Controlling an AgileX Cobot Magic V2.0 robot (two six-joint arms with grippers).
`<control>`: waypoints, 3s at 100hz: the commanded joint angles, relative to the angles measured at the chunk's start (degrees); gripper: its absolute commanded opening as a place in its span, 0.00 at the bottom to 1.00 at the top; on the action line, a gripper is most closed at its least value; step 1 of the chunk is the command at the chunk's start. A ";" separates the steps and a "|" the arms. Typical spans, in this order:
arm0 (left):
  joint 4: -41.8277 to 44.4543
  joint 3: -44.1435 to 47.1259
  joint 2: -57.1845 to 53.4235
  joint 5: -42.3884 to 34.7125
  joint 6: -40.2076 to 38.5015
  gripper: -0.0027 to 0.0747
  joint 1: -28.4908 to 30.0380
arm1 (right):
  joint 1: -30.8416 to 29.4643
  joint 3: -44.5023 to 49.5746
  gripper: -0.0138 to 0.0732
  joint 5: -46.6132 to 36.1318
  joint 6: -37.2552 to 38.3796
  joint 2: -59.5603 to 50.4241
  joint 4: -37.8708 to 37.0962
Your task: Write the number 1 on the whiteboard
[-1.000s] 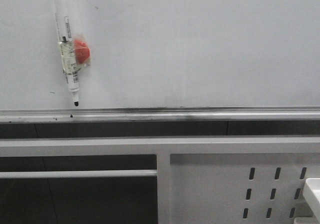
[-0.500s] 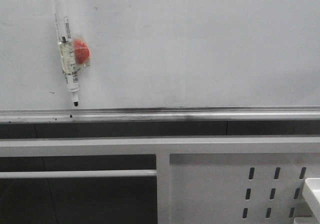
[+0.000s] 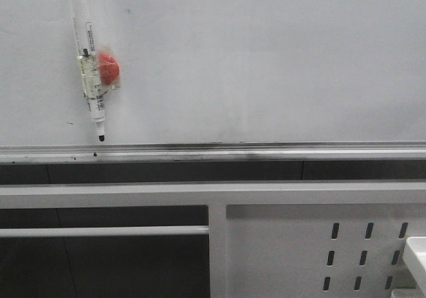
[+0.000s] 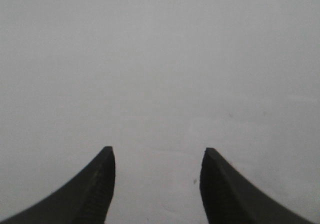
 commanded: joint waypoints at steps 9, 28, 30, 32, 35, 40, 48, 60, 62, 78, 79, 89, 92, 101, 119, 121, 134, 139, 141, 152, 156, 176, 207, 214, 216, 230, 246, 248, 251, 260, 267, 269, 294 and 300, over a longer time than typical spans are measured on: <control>2.39 -1.51 12.03 -10.48 0.00 0.47 -8.54 | 0.01 -1.96 0.08 -2.93 -2.17 3.82 0.35; 4.87 -1.51 25.84 -23.96 0.00 0.47 -22.89 | 0.01 -1.98 0.08 -3.43 -4.39 5.32 0.35; 4.87 -1.51 27.35 -24.73 0.00 0.47 -23.85 | 0.01 -1.98 0.08 -3.58 -4.48 5.33 0.35; 4.87 -1.51 28.88 -25.24 0.00 0.47 -25.22 | 0.01 -1.98 0.08 -3.73 -4.48 5.42 0.35; 4.87 -1.51 30.92 -26.29 0.00 0.47 -27.38 | 0.01 -1.98 0.08 -3.98 -4.61 5.48 0.24; 4.87 -1.51 34.62 -28.30 0.00 0.47 -30.17 | 0.01 -1.98 0.08 -4.10 -4.76 5.75 0.24; 4.37 -1.51 40.84 -33.69 -0.17 0.47 -33.77 | 0.01 -1.98 0.08 -3.94 -4.89 5.89 0.24; 1.78 -1.51 49.46 -41.81 -0.17 0.47 -37.79 | 0.01 -1.98 0.08 -3.70 -6.09 5.89 0.24; 1.10 -1.51 50.88 -43.05 -0.17 0.47 -38.27 | 0.01 -1.98 0.08 -3.70 -6.37 5.89 0.24; -1.42 -1.51 59.80 -52.60 -0.27 0.47 -41.95 | 0.01 -1.98 0.08 -3.70 -6.50 5.89 0.24; -1.42 -1.51 60.44 -53.68 -0.27 0.47 -42.10 | 0.01 -1.98 0.08 -3.70 -6.50 5.89 0.24; -3.89 -1.51 64.34 -59.57 -0.32 0.47 -43.65 | 0.01 -1.98 0.08 -3.70 -6.50 5.89 0.24; -4.82 -1.51 65.34 -60.75 -0.32 0.47 -43.78 | 0.01 -1.98 0.08 -3.70 -6.50 5.89 0.24; -5.72 -1.51 68.33 -64.21 -0.75 0.47 -44.04 | 0.01 -1.98 0.08 -3.70 -6.50 5.89 0.24; -5.72 -1.51 72.50 -68.58 -5.12 0.47 -44.04 | 0.01 -1.98 0.08 -4.19 -6.50 5.89 0.24; -5.72 -1.51 72.84 -69.01 -5.12 0.47 -44.04 | 0.01 -1.98 0.08 -4.19 -6.50 5.89 0.24; -5.72 -1.62 74.11 -70.25 -5.15 0.47 -44.04 | 0.01 -1.98 0.08 -4.19 -6.50 5.89 0.24; -5.72 -1.62 74.58 -70.25 -5.25 0.47 -44.04 | 0.01 -1.98 0.08 -4.19 -6.50 5.89 0.24; -5.72 -1.62 74.66 -70.40 -5.56 0.47 -44.04 | 0.01 -1.98 0.08 -4.19 -6.50 5.89 0.24; -5.61 -1.62 75.57 -70.62 -7.25 0.47 -44.04 | 0.01 -1.98 0.08 -4.19 -6.50 5.89 0.24; -5.61 -1.73 76.03 -71.15 -7.73 0.47 -44.04 | 0.01 -1.98 0.08 -4.19 -6.50 5.89 0.24; -5.05 -3.38 78.59 -73.24 -7.83 0.47 -44.04 | 0.01 -1.98 0.08 -4.19 -6.50 5.89 0.24; -4.77 -3.75 78.89 -73.82 -7.83 0.09 -44.04 | 0.01 -1.98 0.08 -3.72 -6.50 5.89 0.35; -3.48 -3.75 78.89 -73.82 -7.83 0.01 -44.04 | 0.34 -2.29 0.08 -3.33 -6.50 5.89 0.34; -3.10 -3.75 78.89 -73.82 -7.83 0.01 -44.04 | 0.54 -2.42 0.08 -3.09 -6.50 5.89 0.45; 1.58 -2.79 78.68 -73.73 -7.83 0.01 -44.04 | 4.02 -4.08 0.08 -2.39 -8.15 5.93 0.45; 11.41 -2.28 75.52 -69.43 -7.72 0.01 -44.04 | 11.99 -8.84 0.08 -1.30 -14.63 7.58 0.45; 12.09 -2.39 74.84 -67.58 -7.72 0.01 -44.04 | 13.06 -9.67 0.08 -0.92 -15.06 8.15 0.45; 13.76 -2.70 73.81 -64.58 -7.72 0.01 -44.04 | 14.45 -10.82 0.08 -0.57 -15.55 9.05 0.45; 19.05 -4.46 69.70 -52.18 -7.50 0.01 -44.04 | 18.78 -14.56 0.08 1.57 -19.21 13.26 0.33; 24.72 -6.41 66.38 -43.07 -7.40 0.01 -44.04 | 22.08 -17.15 0.11 2.53 -20.94 17.29 0.33; 27.10 -7.32 65.16 -39.30 -7.40 0.01 -44.04 | 23.09 -17.83 0.14 2.66 -21.08 18.54 0.33; 40.78 -13.03 58.49 -14.58 -7.40 0.01 -44.04 | 35.11 -23.02 0.66 1.40 -22.71 32.82 0.22; 44.05 -14.13 57.91 -11.49 -7.40 0.01 -44.04 | 38.10 -23.62 0.65 -0.20 -24.39 35.01 0.03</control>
